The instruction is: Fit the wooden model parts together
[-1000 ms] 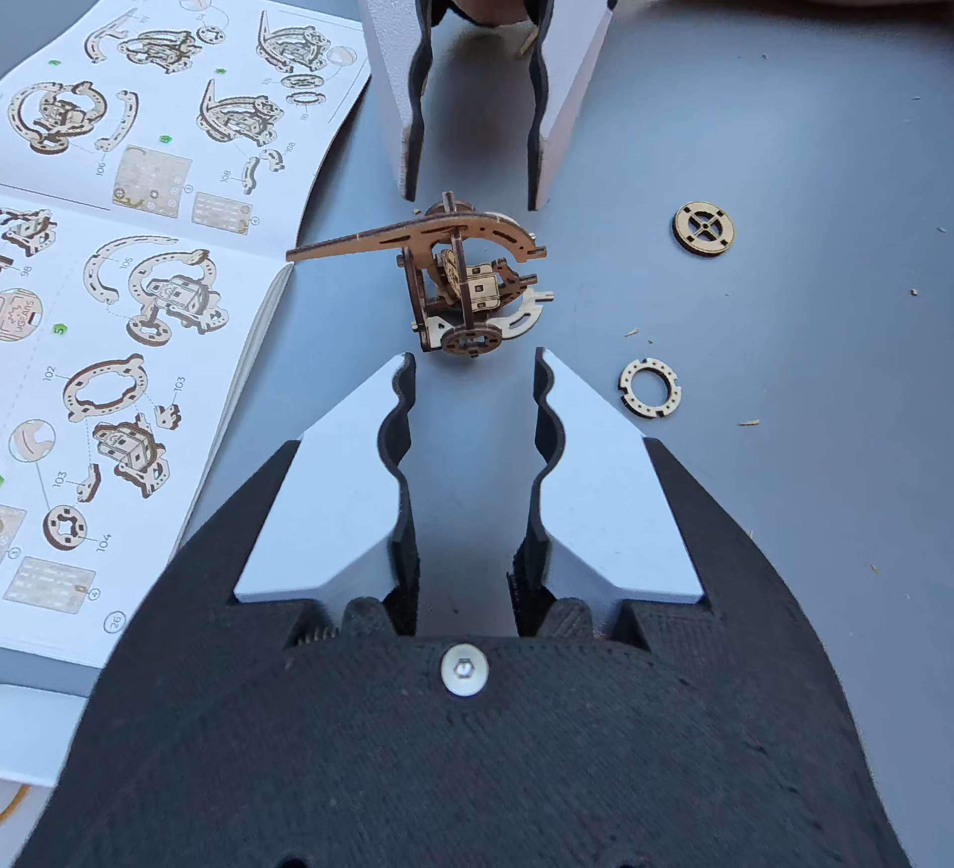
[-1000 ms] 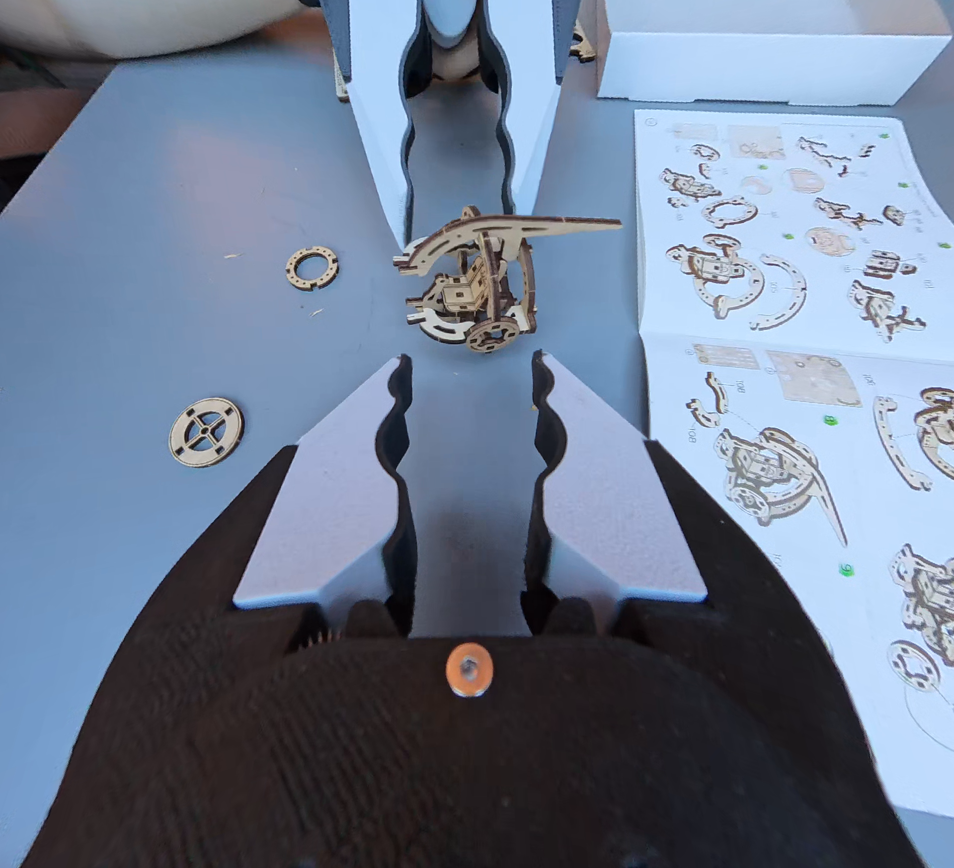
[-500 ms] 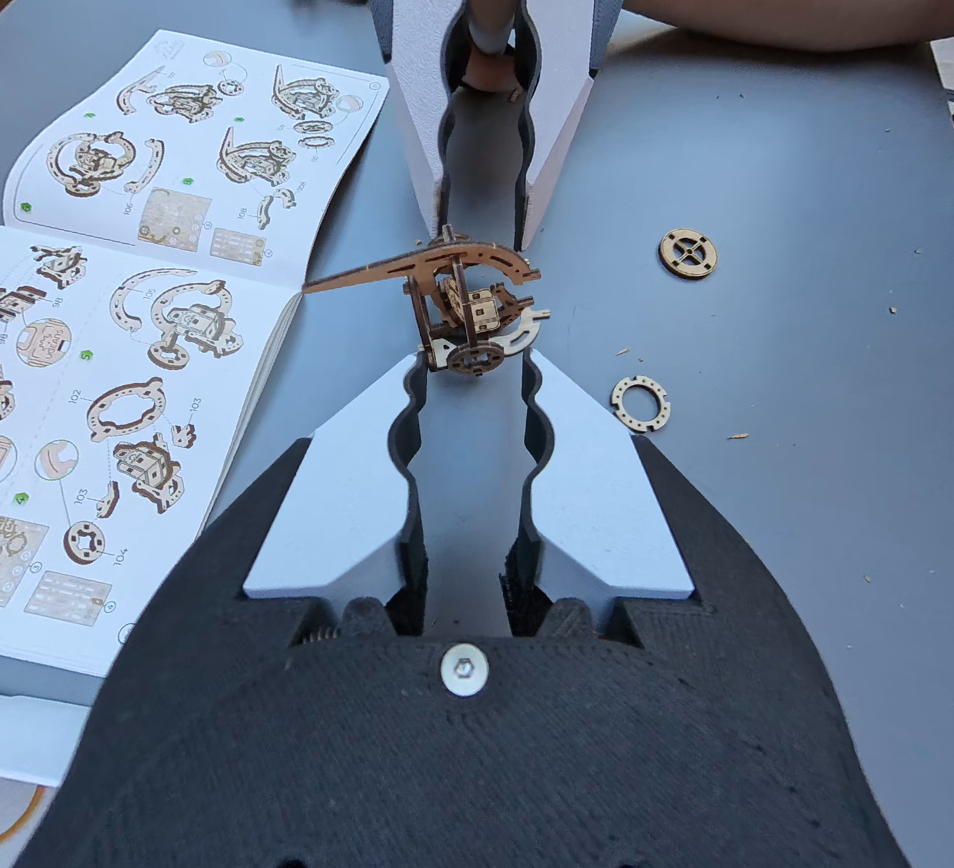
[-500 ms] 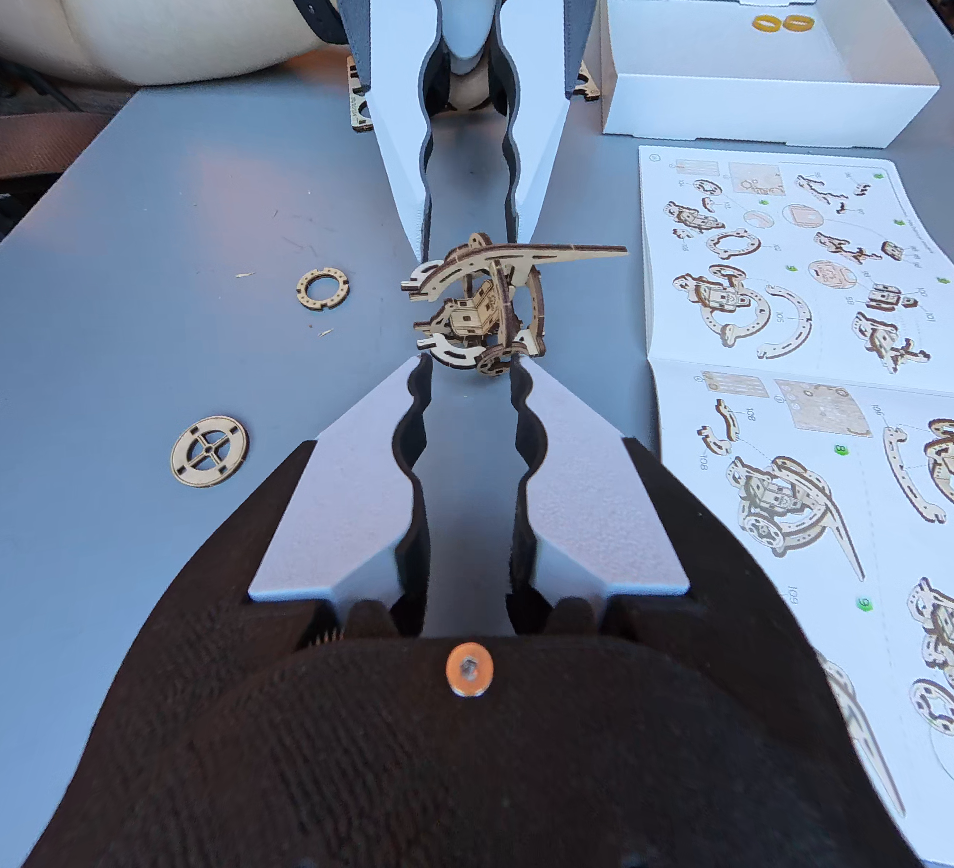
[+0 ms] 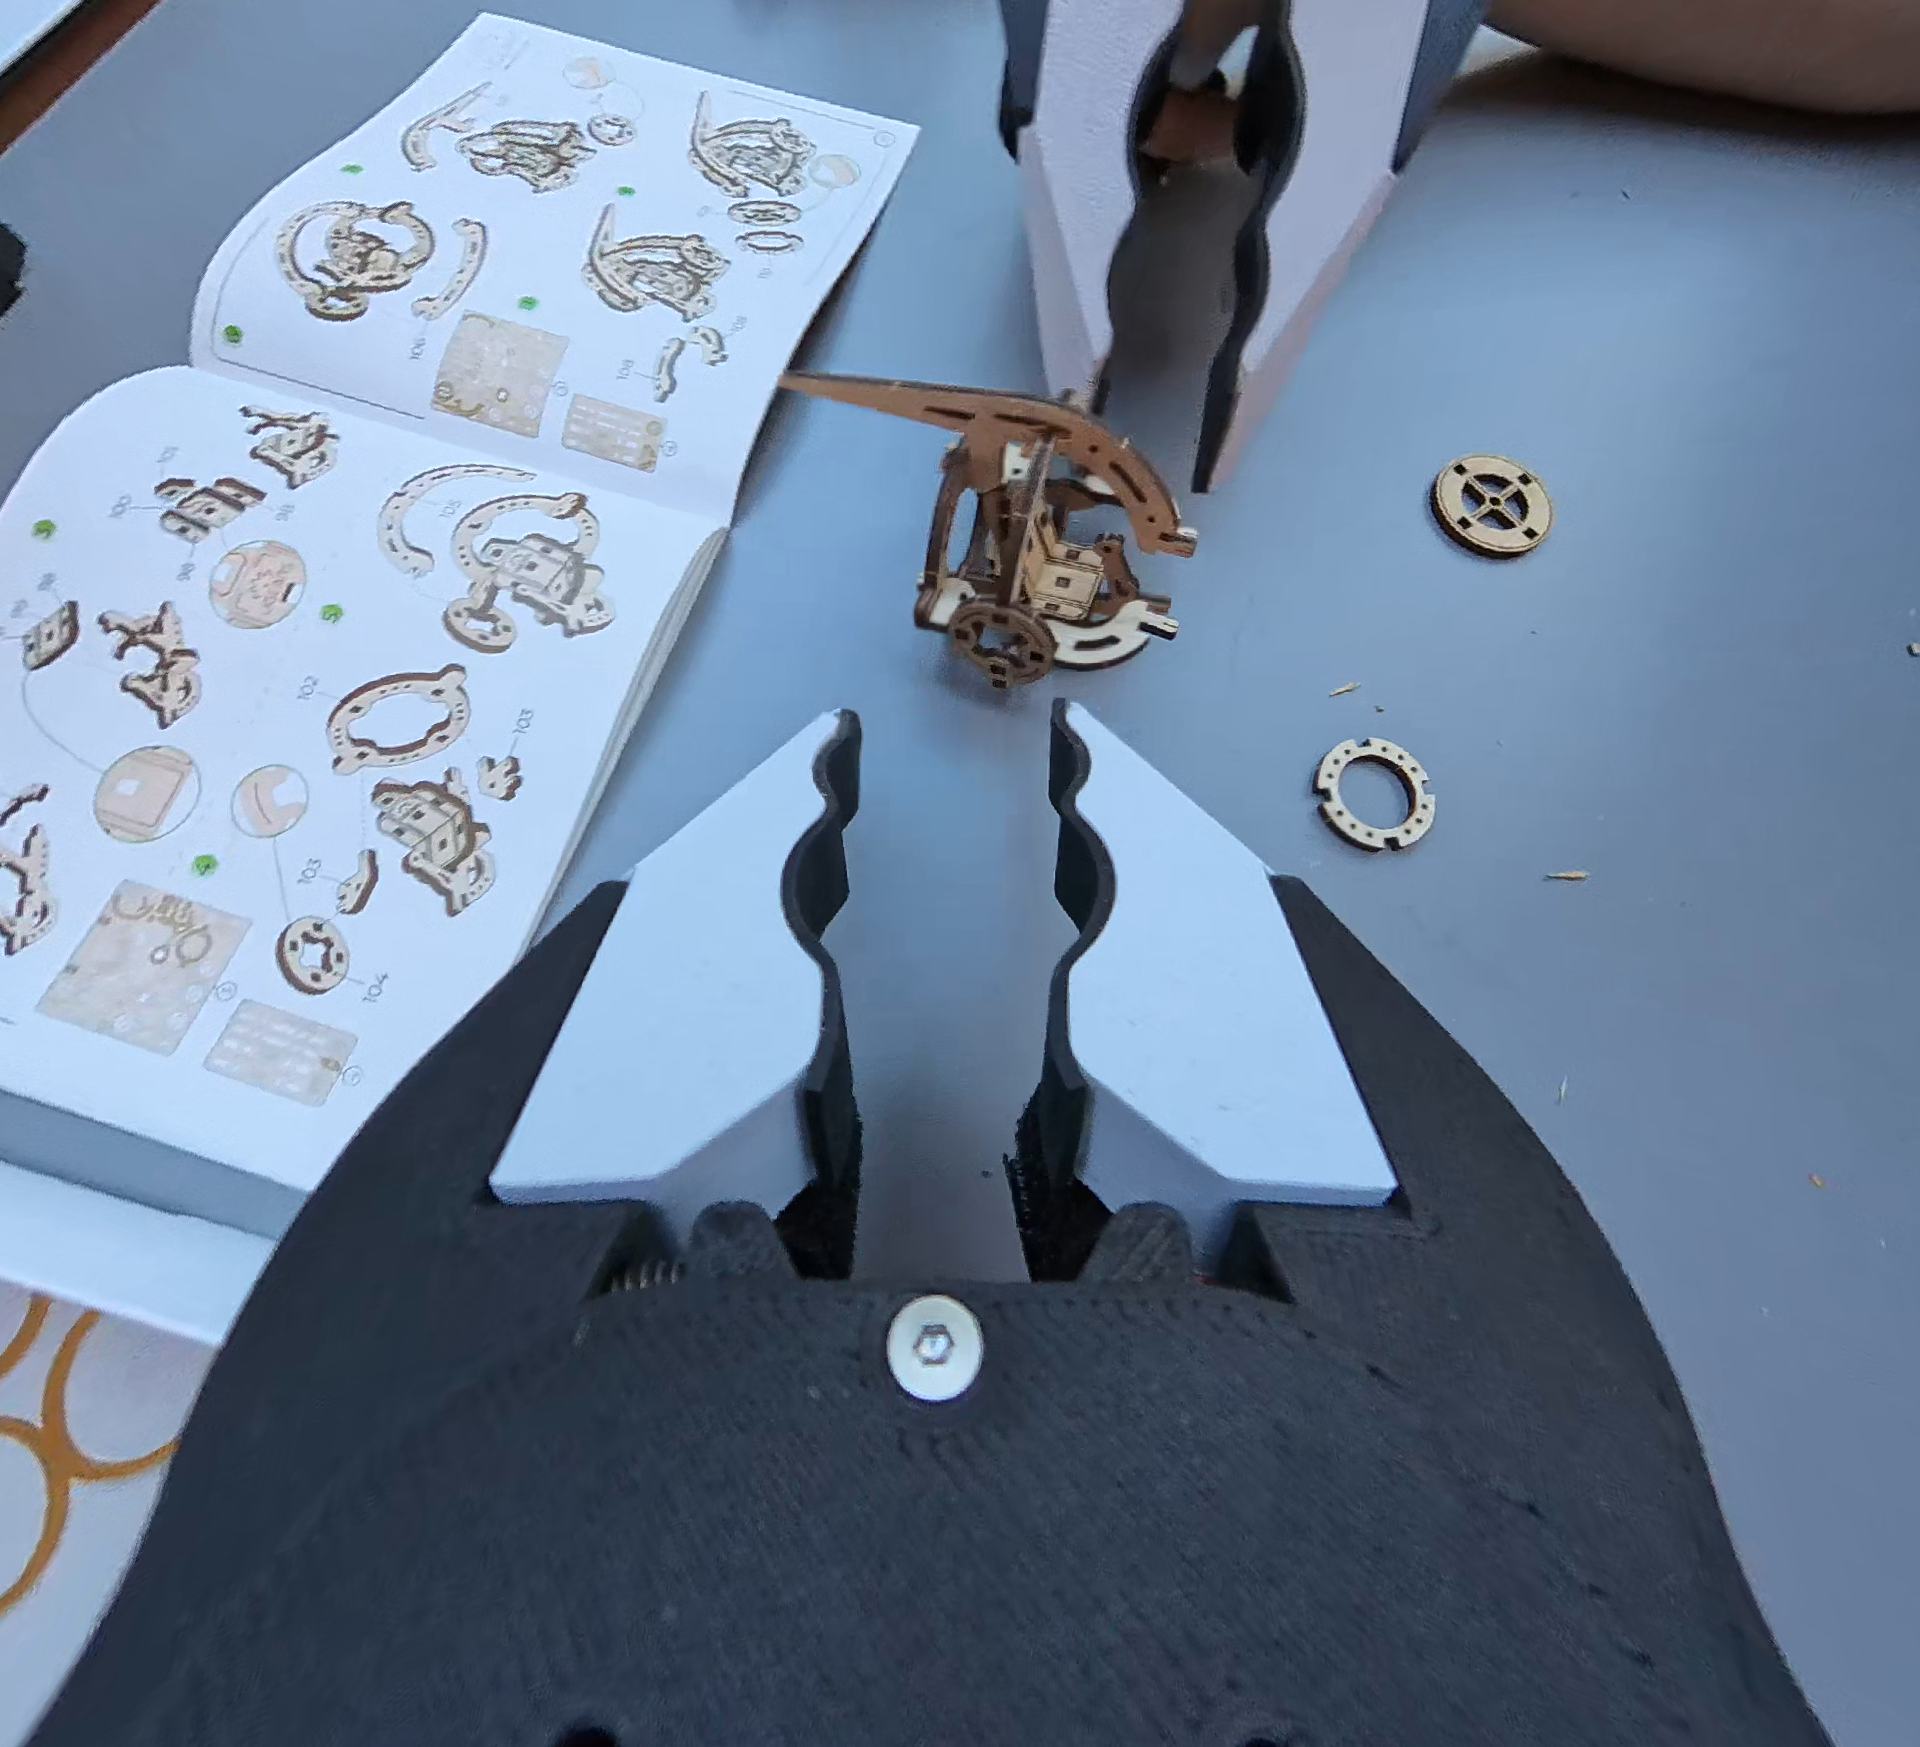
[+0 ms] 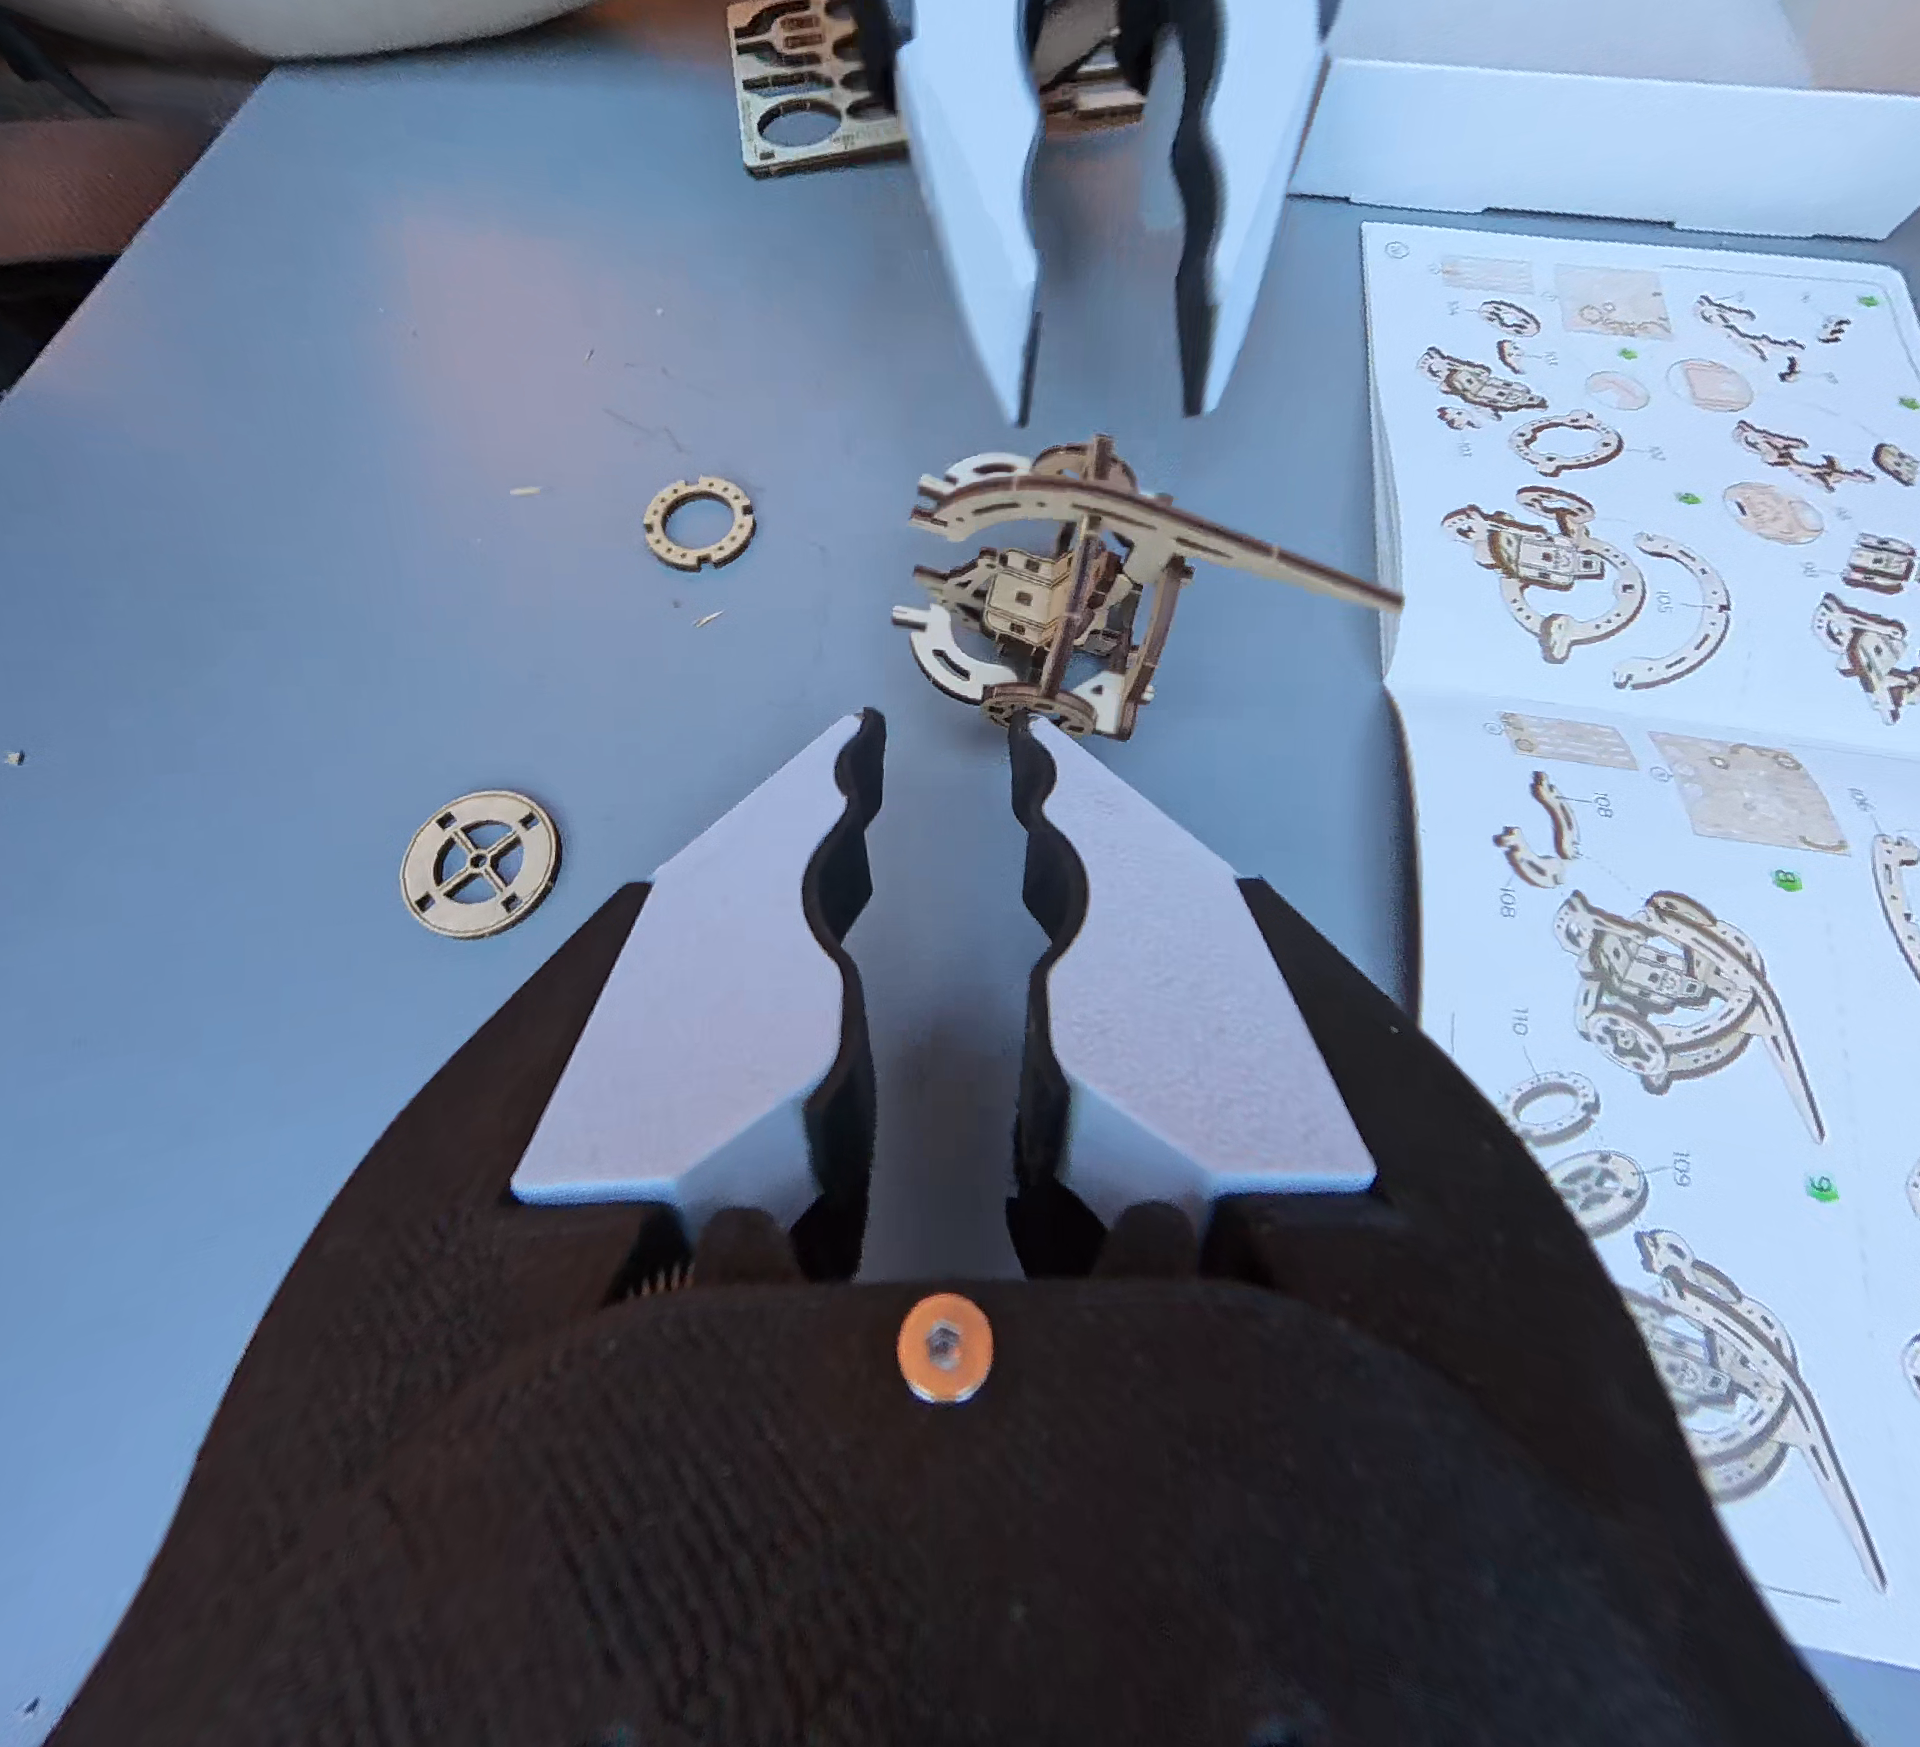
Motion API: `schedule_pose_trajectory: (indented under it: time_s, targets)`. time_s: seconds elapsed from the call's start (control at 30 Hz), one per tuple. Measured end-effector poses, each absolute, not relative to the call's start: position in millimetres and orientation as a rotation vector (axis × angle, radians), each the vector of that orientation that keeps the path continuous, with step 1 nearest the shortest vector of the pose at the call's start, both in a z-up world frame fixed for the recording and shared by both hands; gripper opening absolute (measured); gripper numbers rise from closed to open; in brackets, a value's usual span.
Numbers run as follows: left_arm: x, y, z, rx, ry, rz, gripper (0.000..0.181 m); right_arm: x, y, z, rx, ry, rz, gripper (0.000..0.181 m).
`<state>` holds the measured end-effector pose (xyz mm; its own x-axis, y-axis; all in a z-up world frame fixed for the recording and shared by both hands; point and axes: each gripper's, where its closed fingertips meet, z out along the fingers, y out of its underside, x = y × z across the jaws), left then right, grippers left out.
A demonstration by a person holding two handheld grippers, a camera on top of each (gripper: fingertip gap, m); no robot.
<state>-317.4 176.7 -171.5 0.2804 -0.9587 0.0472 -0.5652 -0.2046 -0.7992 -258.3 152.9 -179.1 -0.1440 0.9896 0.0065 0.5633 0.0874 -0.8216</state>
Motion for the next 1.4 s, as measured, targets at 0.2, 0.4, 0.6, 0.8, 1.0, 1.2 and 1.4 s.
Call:
schedule_pose_trajectory:
  time_s: [0.2,0.4,0.6,0.8,1.0,1.2,1.4]
  targets:
    - [-316.5,171.5,-145.7,-1.816,1.323,-0.812,0.036,-251.8,151.0,-177.2,-1.495,-1.794,0.861,0.021]
    - [-318.2,170.2,-155.2,-1.864,1.316,-0.871,0.044,-240.0,165.1,-171.4,-1.537,-1.707,0.785,0.024]
    - [-315.1,164.9,-168.7,-1.893,1.372,-0.879,0.035,-238.0,178.8,-146.0,-1.578,-1.515,0.875,0.007]
    - [-309.5,163.1,-183.8,-1.931,1.399,-0.884,0.037,-254.9,173.7,-146.8,-1.639,-1.475,0.909,0.010]
    - [-302.0,167.5,-187.3,-1.926,1.403,-0.813,0.051,-264.6,174.2,-156.4,-1.639,-1.521,0.803,0.014]
    - [-290.8,168.8,-178.4,-1.864,1.387,-0.792,0.044,-259.9,169.2,-170.4,-1.657,-1.591,0.786,0.002]
    - [-284.1,168.3,-170.6,-1.807,1.377,-0.780,0.041,-254.7,167.2,-173.9,-1.678,-1.606,0.801,0.001]
